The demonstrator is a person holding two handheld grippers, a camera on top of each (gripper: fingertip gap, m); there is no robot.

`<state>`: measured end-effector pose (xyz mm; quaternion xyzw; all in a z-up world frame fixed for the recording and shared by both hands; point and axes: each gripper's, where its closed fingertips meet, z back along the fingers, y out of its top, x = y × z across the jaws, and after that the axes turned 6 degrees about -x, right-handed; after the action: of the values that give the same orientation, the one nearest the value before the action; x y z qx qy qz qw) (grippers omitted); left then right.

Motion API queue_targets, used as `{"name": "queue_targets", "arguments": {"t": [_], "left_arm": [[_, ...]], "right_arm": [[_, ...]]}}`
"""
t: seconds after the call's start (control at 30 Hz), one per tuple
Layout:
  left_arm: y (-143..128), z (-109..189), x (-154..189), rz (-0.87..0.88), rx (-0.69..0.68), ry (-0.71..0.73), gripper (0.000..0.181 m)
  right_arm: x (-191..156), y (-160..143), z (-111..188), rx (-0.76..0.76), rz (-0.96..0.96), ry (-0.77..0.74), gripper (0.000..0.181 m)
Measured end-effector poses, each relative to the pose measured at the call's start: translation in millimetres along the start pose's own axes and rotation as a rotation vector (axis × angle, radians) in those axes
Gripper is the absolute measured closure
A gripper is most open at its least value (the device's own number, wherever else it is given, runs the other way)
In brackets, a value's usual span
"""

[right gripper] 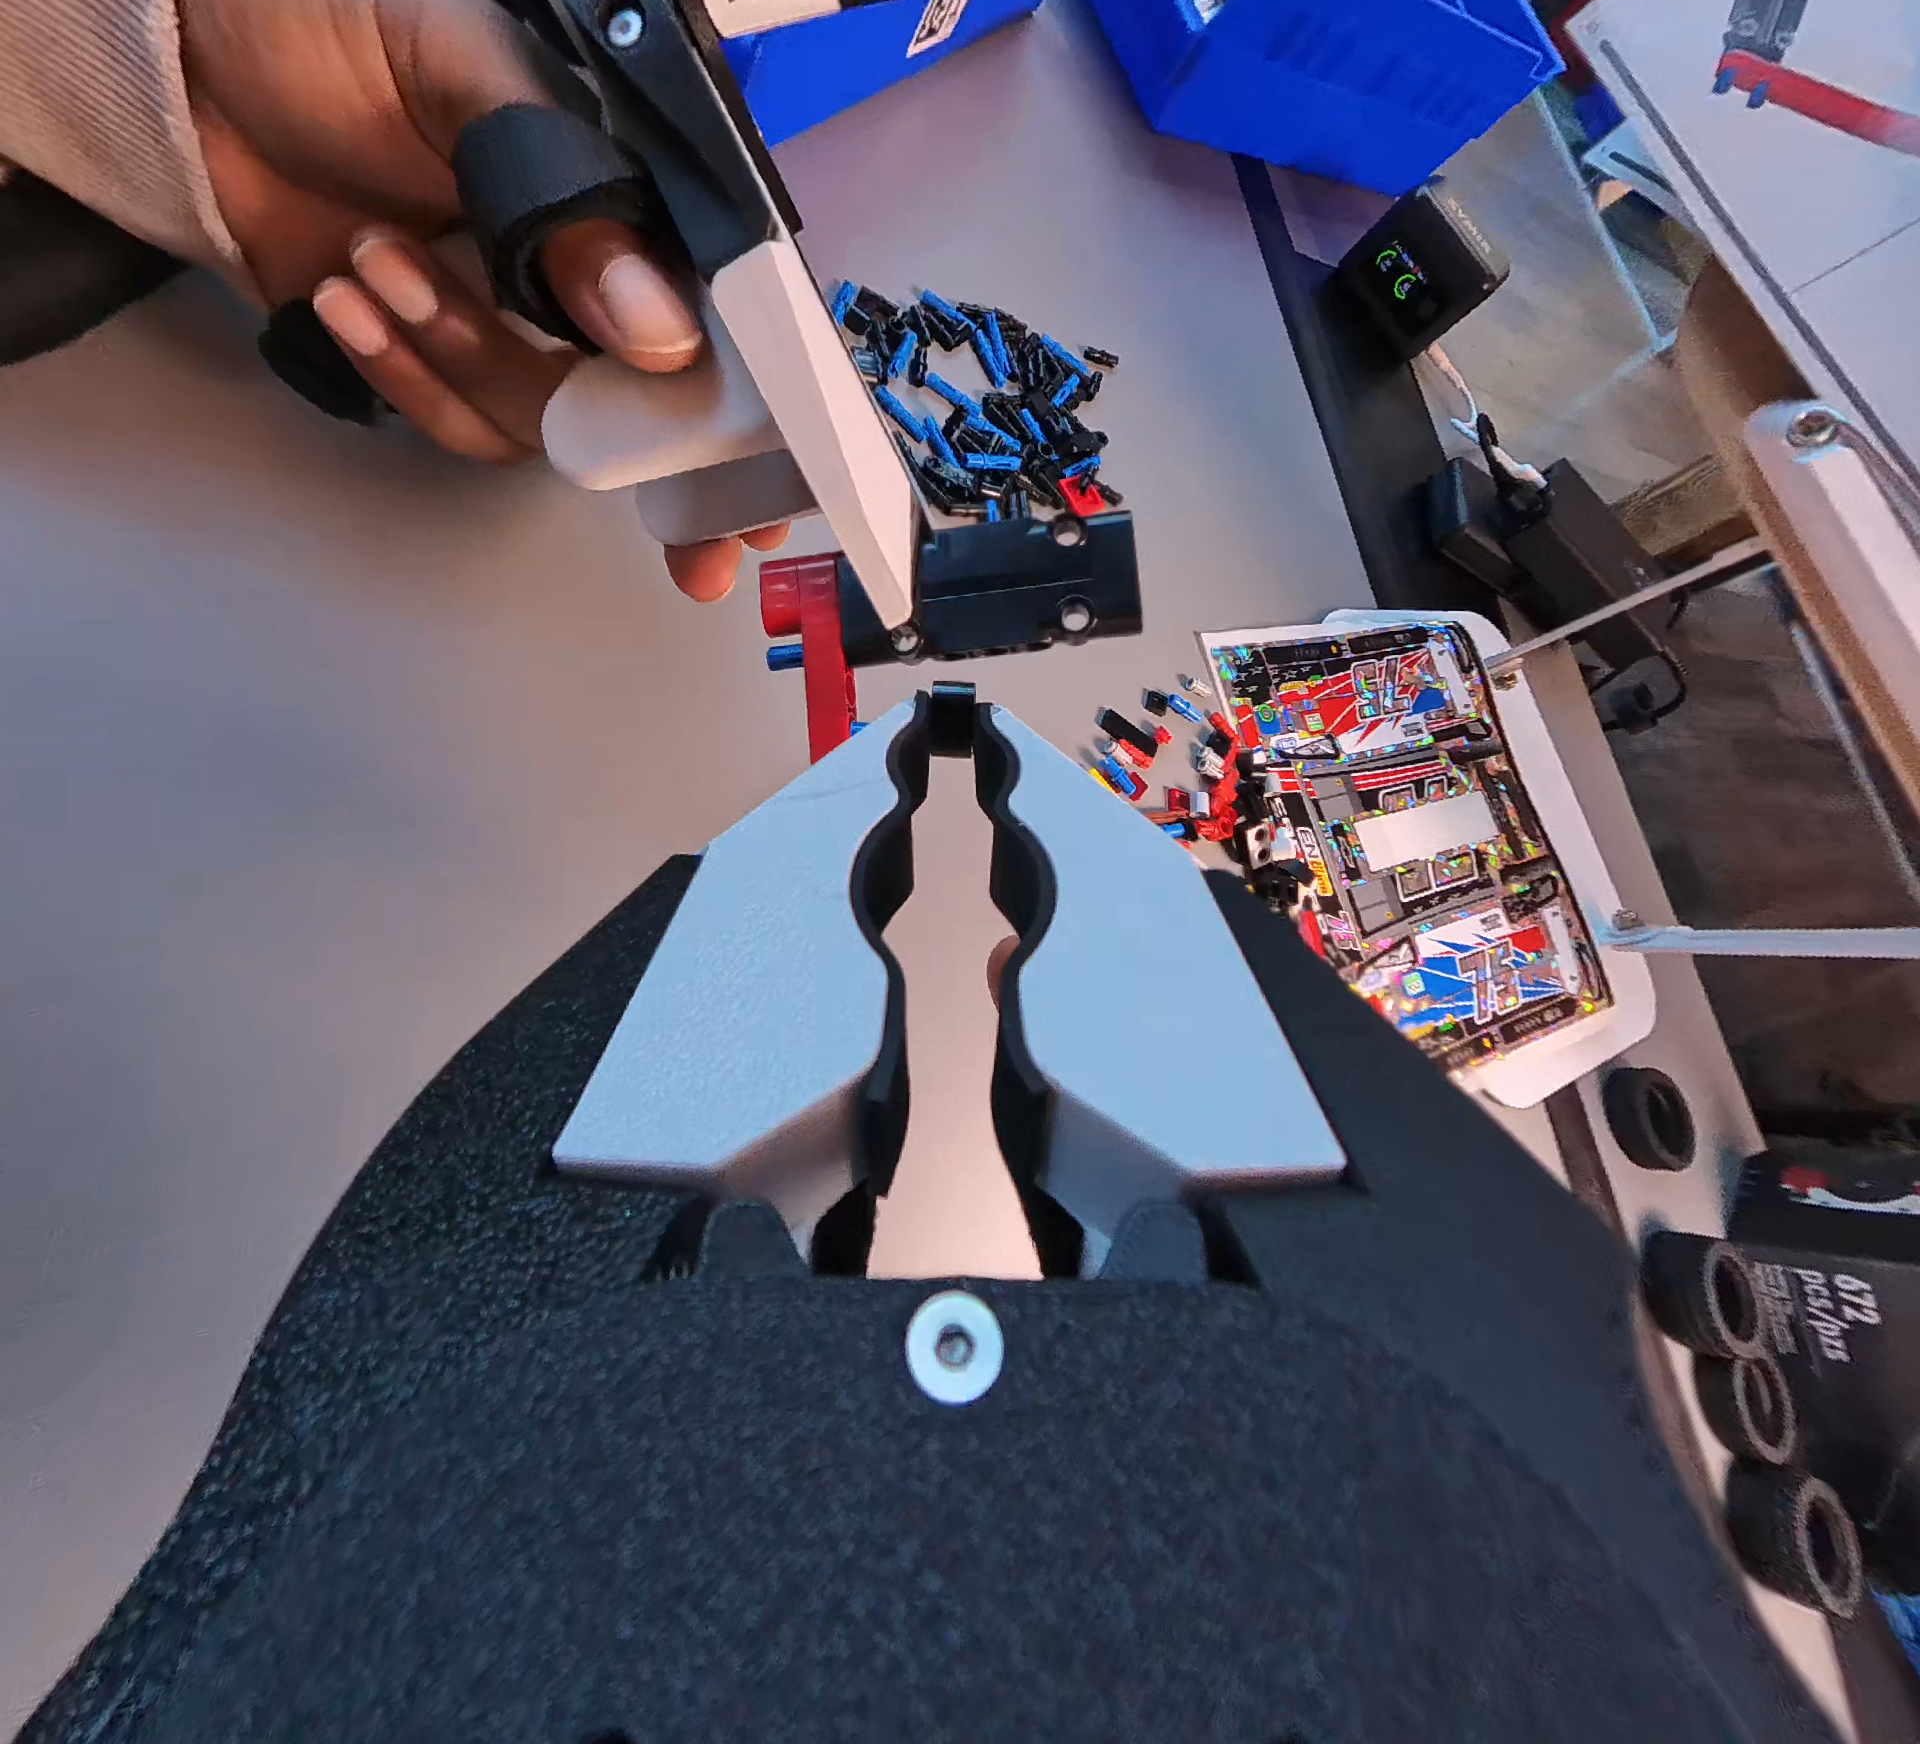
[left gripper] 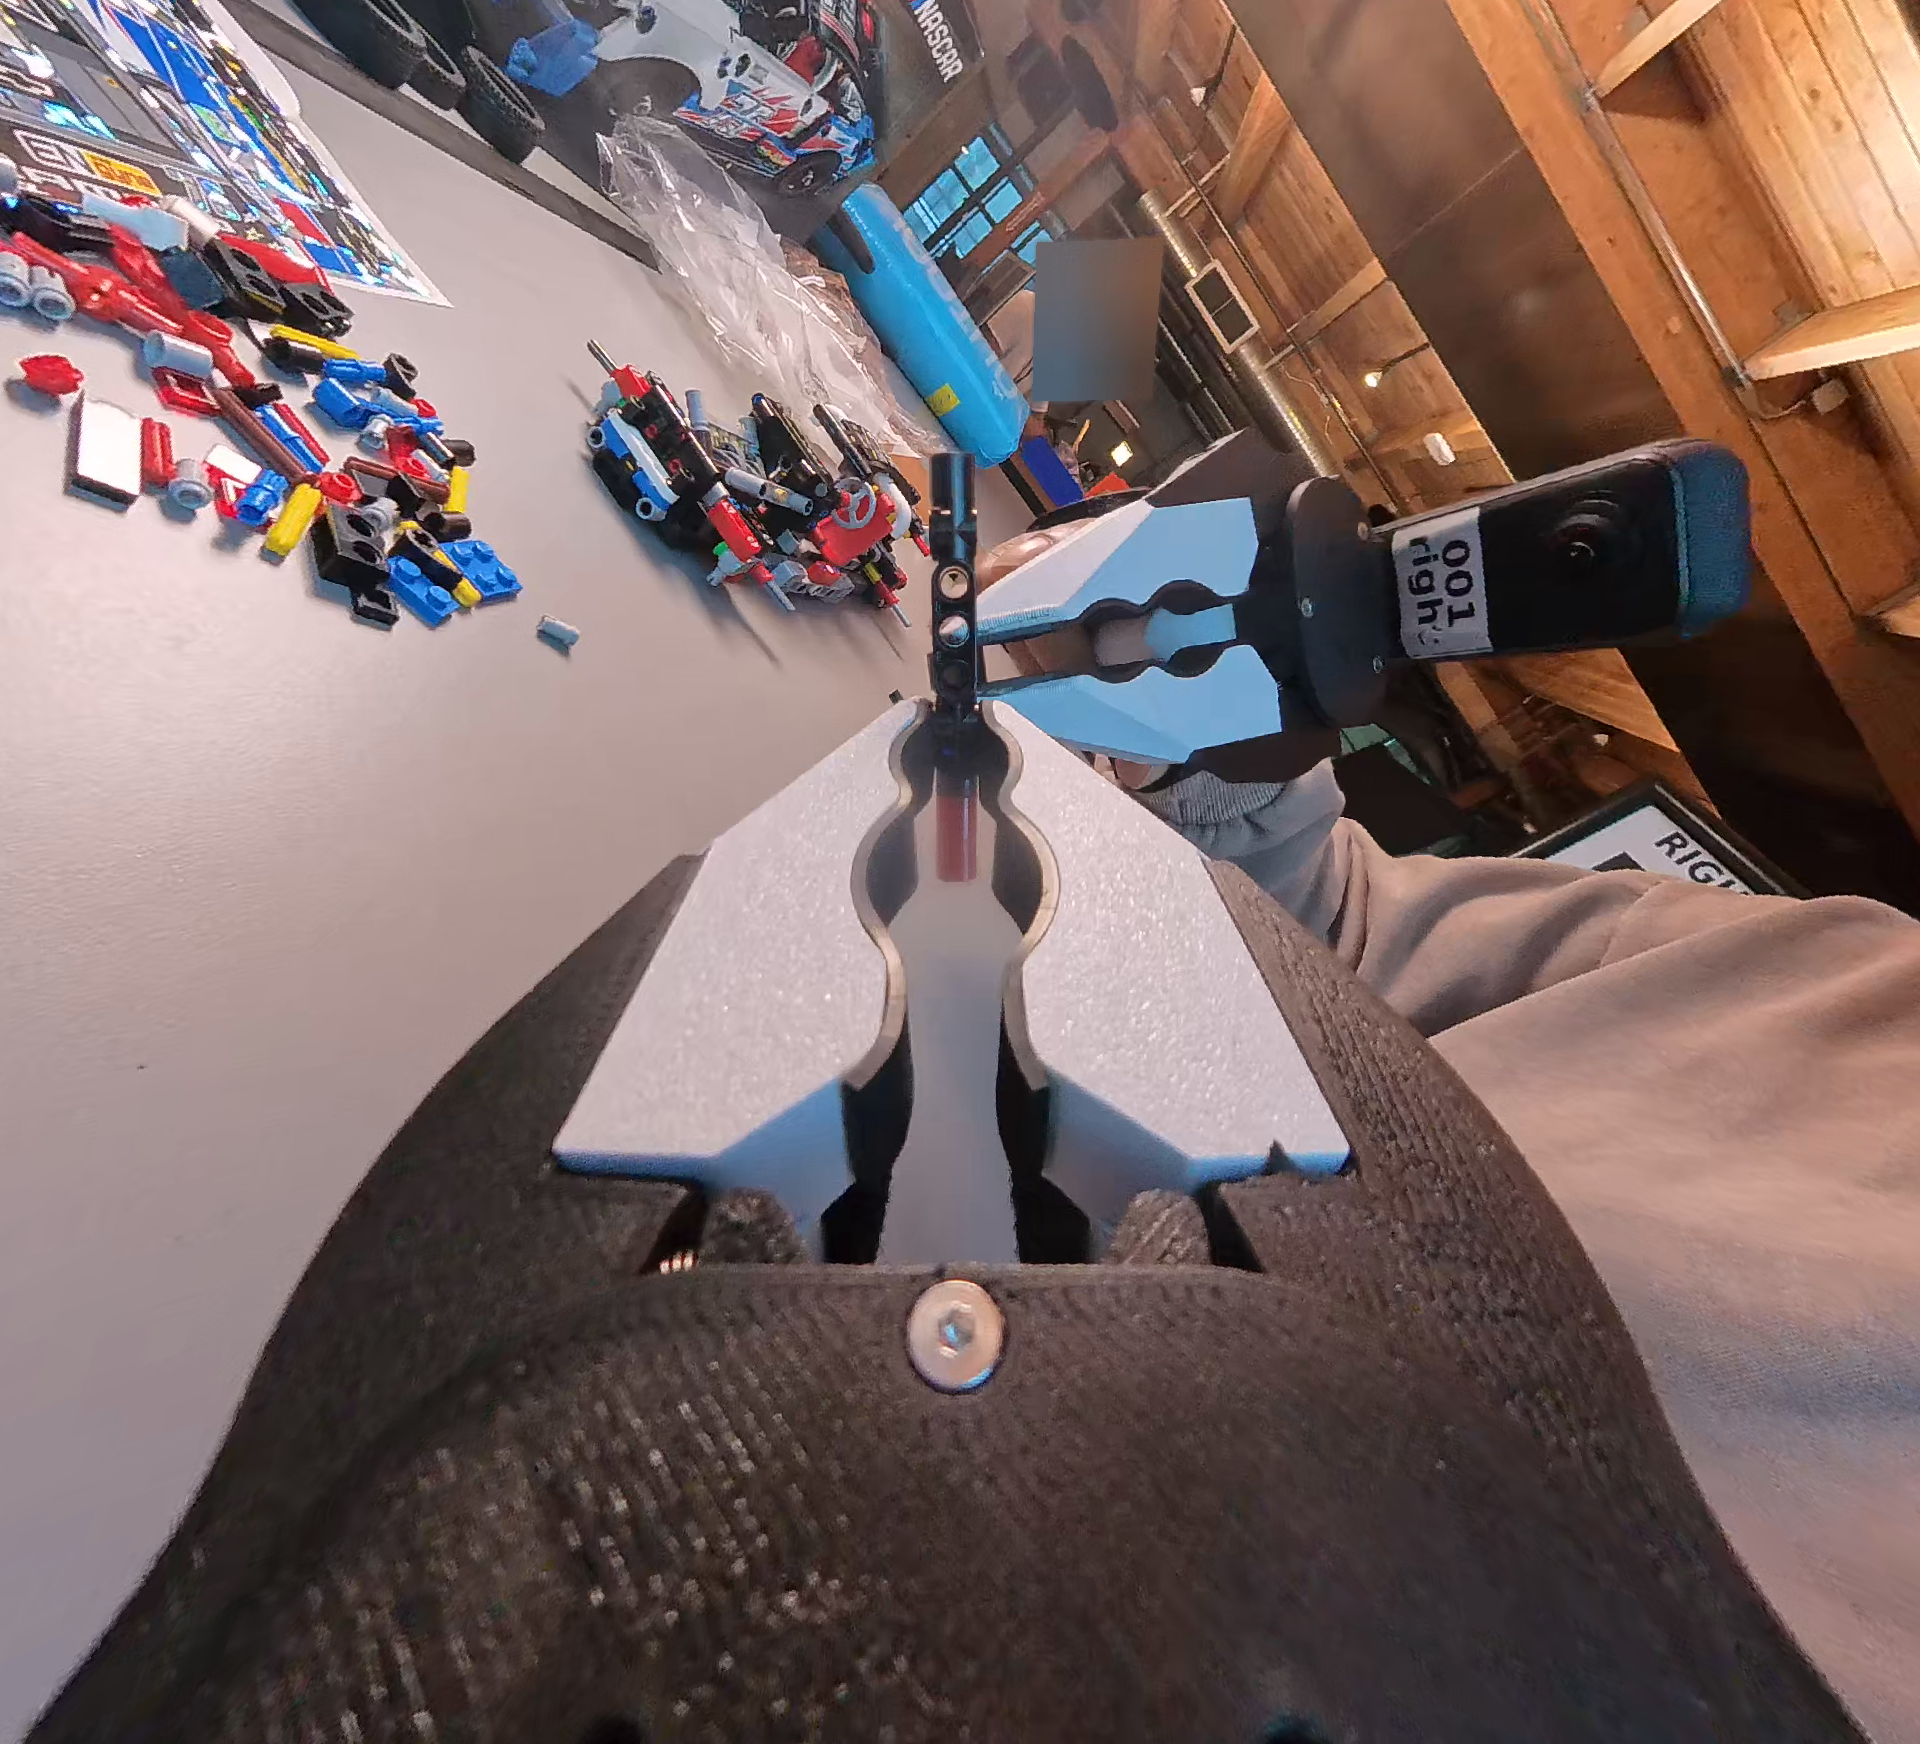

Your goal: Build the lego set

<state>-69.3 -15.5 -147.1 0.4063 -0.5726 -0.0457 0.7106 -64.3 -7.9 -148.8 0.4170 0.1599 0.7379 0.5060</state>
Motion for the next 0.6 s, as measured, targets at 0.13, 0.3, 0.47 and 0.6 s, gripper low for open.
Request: {"name": "queue_targets", "arguments": {"t": [0.13,0.3,0.47,0.6], "left_arm": [[0,1,-1,-0.013,-0.001,0.020,0.176],[1,0,-5,-0.110,0.005,0.120,0.176],[3,1,-8,-0.197,0.012,0.208,0.177],[5,0,-3,-0.312,0.010,0.271,0.176]], "right_arm": [[-1,1,-2,-0.028,0.041,-0.011,0.176],[-4,-3,-8,-0.082,-0.011,-0.032,0.176],[-7,-6,-15,-0.102,-0.184,-0.057,0.176],[-6,-6,-17,-0.071,-0.382,-0.038,0.176]]}}
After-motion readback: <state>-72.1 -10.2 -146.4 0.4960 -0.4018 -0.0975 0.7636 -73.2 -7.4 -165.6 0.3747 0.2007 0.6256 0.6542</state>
